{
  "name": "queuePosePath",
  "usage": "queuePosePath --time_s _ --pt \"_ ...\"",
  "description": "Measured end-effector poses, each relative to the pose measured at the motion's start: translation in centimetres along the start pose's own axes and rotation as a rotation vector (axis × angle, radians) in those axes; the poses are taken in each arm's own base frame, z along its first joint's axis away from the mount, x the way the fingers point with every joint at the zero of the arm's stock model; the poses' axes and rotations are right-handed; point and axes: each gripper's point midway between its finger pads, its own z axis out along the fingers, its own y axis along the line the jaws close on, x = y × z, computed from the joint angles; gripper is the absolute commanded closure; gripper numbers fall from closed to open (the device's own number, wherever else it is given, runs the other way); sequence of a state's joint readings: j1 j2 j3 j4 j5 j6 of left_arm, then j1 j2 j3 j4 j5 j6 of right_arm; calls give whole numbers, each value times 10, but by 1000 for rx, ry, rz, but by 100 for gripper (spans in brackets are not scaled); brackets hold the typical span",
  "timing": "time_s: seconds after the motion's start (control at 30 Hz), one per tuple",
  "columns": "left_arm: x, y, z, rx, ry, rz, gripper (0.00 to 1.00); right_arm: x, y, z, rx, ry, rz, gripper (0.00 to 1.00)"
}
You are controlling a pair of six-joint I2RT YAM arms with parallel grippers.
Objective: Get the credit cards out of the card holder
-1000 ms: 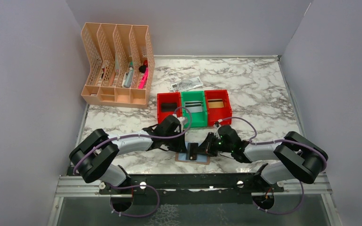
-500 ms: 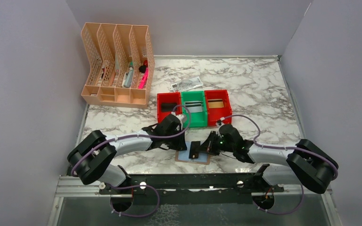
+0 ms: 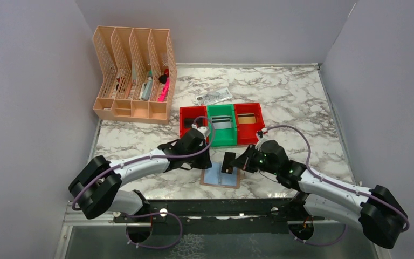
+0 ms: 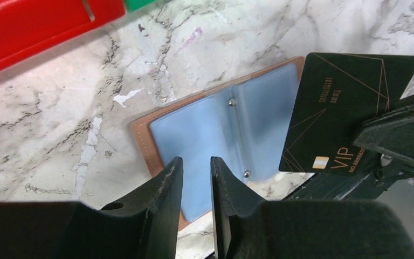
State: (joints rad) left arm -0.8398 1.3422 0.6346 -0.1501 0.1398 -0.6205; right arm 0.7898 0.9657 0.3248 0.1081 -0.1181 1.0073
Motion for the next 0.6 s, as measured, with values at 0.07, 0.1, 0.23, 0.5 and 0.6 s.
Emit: queuePosePath --time_s 0.07,0.1,0.23,0.5,0.6 --pt "-6 -4 -4 6 -12 3 64 -6 4 -4 -2 -26 -19 99" --pt "-9 -7 -7 10 -21 7 61 -8 5 -6 -3 -35 -30 99" --pt "-25 -12 -21 2 -72 32 55 -13 8 -11 -15 -53 -89 99" --pt "-59 11 -48 -108 -139 73 39 -19 19 -13 -51 -63 -199 99" --pt "-75 43 -65 -175 -176 34 24 -20 20 -13 -59 -60 -231 99"
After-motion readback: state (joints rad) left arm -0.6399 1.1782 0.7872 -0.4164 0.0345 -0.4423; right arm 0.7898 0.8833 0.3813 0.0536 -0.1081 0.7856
